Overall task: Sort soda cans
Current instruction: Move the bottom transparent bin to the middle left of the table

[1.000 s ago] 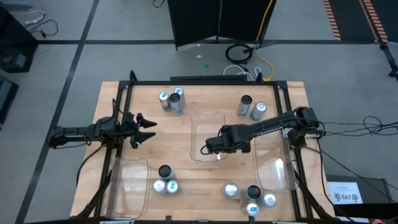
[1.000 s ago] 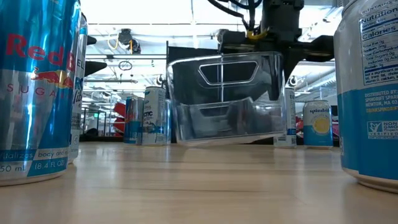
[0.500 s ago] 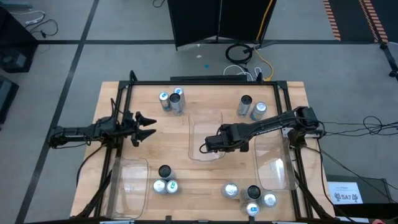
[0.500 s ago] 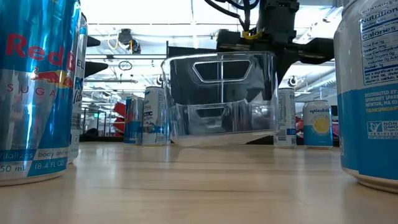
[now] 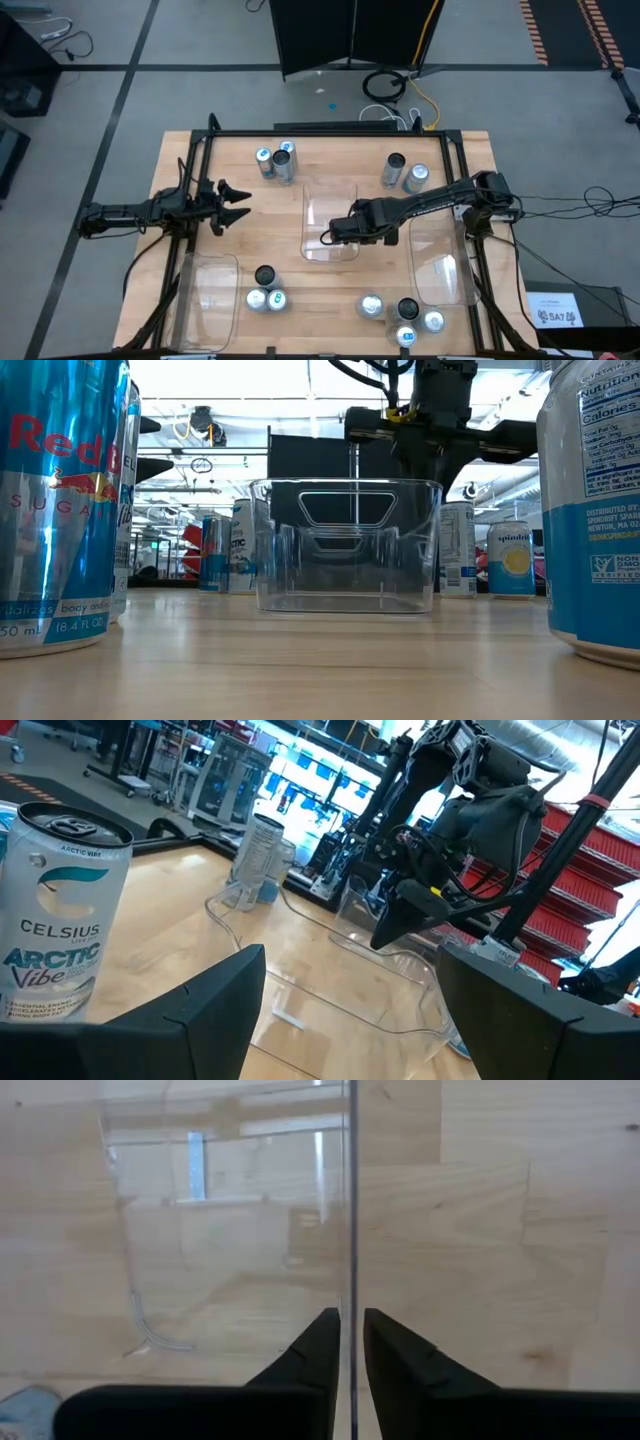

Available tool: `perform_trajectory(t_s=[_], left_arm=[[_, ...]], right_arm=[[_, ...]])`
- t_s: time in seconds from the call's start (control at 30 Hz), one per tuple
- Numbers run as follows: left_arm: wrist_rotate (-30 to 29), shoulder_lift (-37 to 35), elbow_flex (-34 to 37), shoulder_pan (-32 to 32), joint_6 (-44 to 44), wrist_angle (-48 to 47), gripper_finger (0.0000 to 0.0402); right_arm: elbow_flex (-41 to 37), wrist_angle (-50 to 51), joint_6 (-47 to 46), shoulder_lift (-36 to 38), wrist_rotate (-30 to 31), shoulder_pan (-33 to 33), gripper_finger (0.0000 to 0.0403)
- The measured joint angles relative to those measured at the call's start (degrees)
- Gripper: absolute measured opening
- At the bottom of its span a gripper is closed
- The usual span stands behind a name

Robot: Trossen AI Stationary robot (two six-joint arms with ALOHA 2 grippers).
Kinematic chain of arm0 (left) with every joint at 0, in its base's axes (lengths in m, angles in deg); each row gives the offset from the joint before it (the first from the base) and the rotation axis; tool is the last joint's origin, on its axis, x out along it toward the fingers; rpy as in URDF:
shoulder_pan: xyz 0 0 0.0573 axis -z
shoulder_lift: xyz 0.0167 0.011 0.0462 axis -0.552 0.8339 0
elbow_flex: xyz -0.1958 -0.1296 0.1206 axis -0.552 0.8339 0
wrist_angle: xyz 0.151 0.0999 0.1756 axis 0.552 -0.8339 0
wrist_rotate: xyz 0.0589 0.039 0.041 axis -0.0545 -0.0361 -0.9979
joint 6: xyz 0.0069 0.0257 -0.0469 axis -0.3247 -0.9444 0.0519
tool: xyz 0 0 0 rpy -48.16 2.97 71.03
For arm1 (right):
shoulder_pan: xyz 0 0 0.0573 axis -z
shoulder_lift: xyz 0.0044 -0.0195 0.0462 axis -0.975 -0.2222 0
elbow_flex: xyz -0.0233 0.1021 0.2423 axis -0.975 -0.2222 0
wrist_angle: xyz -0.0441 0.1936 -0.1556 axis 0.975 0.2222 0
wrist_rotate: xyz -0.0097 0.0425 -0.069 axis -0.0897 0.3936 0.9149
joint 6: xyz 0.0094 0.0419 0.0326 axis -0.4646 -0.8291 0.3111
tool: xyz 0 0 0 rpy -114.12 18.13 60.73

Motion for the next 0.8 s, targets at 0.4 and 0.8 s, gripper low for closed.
perform_trajectory(t_s=[0.4, 0.8], left_arm=[[-0.9, 0.0, -2.0, 0.0, 2.7, 0.2, 0.0304], [-2.4, 0.0, -6.9, 0.0, 6.0, 0.3, 0.0304]], right_arm=[[0.0, 1.0, 1.3, 6.0, 8.4, -1.4, 0.0059], [0.1, 4.3, 1.2, 11.2, 12.0, -5.2, 0.0059]])
